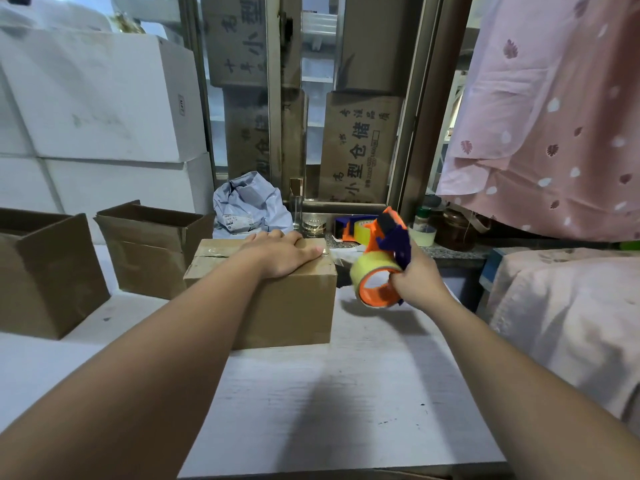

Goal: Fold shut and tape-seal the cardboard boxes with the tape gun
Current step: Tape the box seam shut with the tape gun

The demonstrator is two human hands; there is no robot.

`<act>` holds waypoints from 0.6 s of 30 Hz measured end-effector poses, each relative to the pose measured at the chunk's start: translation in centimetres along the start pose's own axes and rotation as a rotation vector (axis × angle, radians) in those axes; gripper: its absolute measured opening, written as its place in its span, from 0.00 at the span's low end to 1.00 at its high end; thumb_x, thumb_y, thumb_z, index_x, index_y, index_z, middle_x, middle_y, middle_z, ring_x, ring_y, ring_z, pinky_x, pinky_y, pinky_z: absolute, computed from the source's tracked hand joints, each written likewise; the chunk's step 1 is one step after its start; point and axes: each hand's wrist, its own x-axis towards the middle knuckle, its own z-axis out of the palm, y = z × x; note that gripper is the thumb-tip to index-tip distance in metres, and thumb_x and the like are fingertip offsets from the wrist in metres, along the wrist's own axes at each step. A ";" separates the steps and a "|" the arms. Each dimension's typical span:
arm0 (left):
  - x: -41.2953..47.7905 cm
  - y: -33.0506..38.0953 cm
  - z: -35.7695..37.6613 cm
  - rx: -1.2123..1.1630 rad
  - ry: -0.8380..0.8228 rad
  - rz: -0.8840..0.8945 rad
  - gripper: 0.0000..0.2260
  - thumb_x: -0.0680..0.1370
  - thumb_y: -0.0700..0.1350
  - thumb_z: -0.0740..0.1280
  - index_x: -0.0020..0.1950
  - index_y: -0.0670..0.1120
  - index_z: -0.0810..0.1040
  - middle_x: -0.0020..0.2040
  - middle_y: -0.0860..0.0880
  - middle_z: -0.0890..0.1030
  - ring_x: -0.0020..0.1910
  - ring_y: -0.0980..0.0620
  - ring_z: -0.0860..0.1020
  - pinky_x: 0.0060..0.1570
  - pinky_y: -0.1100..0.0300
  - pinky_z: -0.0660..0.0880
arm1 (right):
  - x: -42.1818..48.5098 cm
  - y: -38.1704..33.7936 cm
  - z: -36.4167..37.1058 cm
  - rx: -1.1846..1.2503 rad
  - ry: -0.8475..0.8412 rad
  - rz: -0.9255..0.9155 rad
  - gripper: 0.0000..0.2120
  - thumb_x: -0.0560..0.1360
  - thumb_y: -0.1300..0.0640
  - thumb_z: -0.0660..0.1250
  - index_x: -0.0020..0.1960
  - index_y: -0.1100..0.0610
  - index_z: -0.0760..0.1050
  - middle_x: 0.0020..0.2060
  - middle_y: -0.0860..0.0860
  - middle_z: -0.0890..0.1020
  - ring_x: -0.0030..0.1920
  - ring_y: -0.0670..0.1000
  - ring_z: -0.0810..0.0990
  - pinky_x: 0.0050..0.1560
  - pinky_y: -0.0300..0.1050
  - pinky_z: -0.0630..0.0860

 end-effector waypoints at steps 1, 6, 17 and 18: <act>0.0 0.0 0.0 0.000 -0.001 0.001 0.33 0.75 0.71 0.47 0.74 0.54 0.59 0.75 0.44 0.61 0.74 0.40 0.57 0.71 0.45 0.54 | -0.2 0.4 -0.1 -0.075 -0.009 -0.021 0.32 0.71 0.68 0.64 0.71 0.49 0.61 0.53 0.53 0.78 0.50 0.58 0.77 0.44 0.55 0.80; 0.1 -0.1 0.0 -0.013 0.005 0.006 0.33 0.75 0.71 0.48 0.75 0.54 0.59 0.75 0.44 0.61 0.74 0.41 0.57 0.71 0.45 0.56 | -0.2 0.9 -0.4 -0.462 -0.021 -0.152 0.26 0.73 0.64 0.64 0.67 0.51 0.62 0.58 0.55 0.75 0.57 0.59 0.74 0.48 0.50 0.74; 0.9 -0.6 0.5 0.008 0.034 0.024 0.33 0.75 0.71 0.47 0.74 0.55 0.61 0.74 0.44 0.63 0.72 0.41 0.60 0.70 0.45 0.58 | 0.8 -2.4 -1.6 -0.991 -0.137 -0.249 0.25 0.79 0.57 0.58 0.72 0.48 0.55 0.62 0.59 0.70 0.61 0.61 0.70 0.53 0.56 0.71; 0.9 -0.5 0.5 0.003 0.043 0.028 0.32 0.75 0.71 0.47 0.73 0.55 0.62 0.73 0.44 0.64 0.72 0.41 0.61 0.69 0.45 0.59 | 1.0 -2.9 -1.6 -1.030 -0.158 -0.259 0.26 0.80 0.56 0.56 0.74 0.45 0.52 0.63 0.60 0.69 0.62 0.62 0.70 0.55 0.57 0.70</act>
